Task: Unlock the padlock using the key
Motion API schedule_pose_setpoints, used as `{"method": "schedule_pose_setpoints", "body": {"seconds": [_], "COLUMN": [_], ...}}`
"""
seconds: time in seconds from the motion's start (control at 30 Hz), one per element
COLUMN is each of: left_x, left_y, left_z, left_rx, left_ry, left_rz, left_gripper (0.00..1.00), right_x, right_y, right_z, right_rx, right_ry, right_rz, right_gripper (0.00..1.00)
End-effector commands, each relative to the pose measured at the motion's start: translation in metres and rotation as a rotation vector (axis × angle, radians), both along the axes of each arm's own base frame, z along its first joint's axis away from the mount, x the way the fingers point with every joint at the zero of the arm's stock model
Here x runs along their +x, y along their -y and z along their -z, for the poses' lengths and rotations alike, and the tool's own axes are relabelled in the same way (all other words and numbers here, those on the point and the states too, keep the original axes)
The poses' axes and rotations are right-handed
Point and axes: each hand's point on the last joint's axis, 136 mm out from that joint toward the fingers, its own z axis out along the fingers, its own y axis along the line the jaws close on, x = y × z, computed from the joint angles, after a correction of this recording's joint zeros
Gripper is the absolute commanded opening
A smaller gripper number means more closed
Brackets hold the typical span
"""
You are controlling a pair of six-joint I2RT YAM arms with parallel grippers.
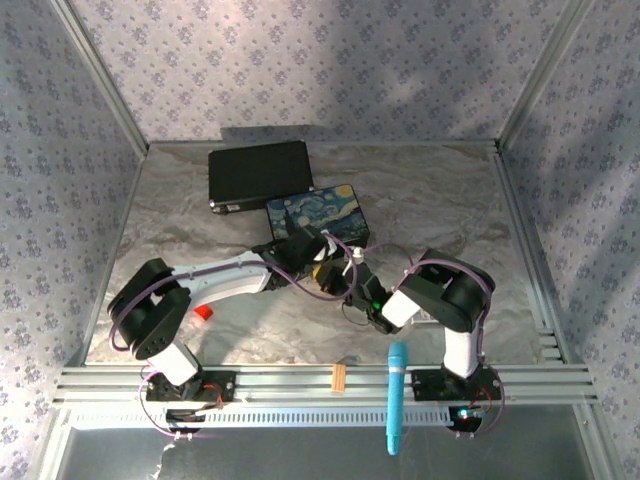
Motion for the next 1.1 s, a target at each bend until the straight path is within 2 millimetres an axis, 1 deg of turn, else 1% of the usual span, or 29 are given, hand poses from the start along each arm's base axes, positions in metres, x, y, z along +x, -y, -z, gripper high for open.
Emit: {"method": "schedule_pose_setpoints", "body": {"seconds": [0.0, 0.13, 0.27, 0.33, 0.53, 0.73, 0.83, 0.93, 1.0, 1.07], "left_x": [-0.065, -0.068, -0.069, -0.068, -0.067, -0.066, -0.066, -0.059, -0.051, -0.044], "left_y": [-0.035, -0.037, -0.039, -0.040, -0.040, -0.041, -0.042, -0.044, -0.048, -0.046], "left_z": [0.081, 0.082, 0.084, 0.085, 0.083, 0.081, 0.080, 0.075, 0.069, 0.062], "left_rx": [0.188, 0.196, 0.203, 0.206, 0.202, 0.200, 0.195, 0.198, 0.194, 0.166], "left_ry": [-0.328, -0.330, -0.330, -0.328, -0.324, -0.309, -0.304, -0.262, -0.223, -0.196], "left_rz": [0.064, 0.064, 0.058, 0.055, 0.046, 0.035, 0.031, 0.000, -0.041, -0.071], "left_gripper": [0.33, 0.33, 0.33, 0.33, 0.33, 0.33, 0.33, 0.33, 0.34, 0.35], "right_x": [0.026, 0.030, 0.030, 0.032, 0.032, 0.033, 0.032, 0.022, 0.009, -0.005], "right_y": [0.016, 0.020, 0.025, 0.029, 0.039, 0.040, 0.043, 0.039, 0.038, 0.041], "right_z": [-0.029, -0.033, -0.037, -0.036, -0.021, -0.026, -0.023, -0.015, -0.003, 0.010], "right_rx": [0.129, 0.157, 0.146, 0.144, 0.116, 0.128, 0.133, 0.123, 0.082, 0.018], "right_ry": [0.048, 0.053, 0.057, 0.046, -0.003, -0.009, -0.030, -0.085, -0.144, -0.213], "right_rz": [0.128, 0.135, 0.140, 0.145, 0.118, 0.091, 0.087, 0.030, -0.012, -0.047], "right_gripper": [0.00, 0.00, 0.00, 0.00, 0.00, 0.00, 0.00, 0.00, 0.00, 0.00]}}
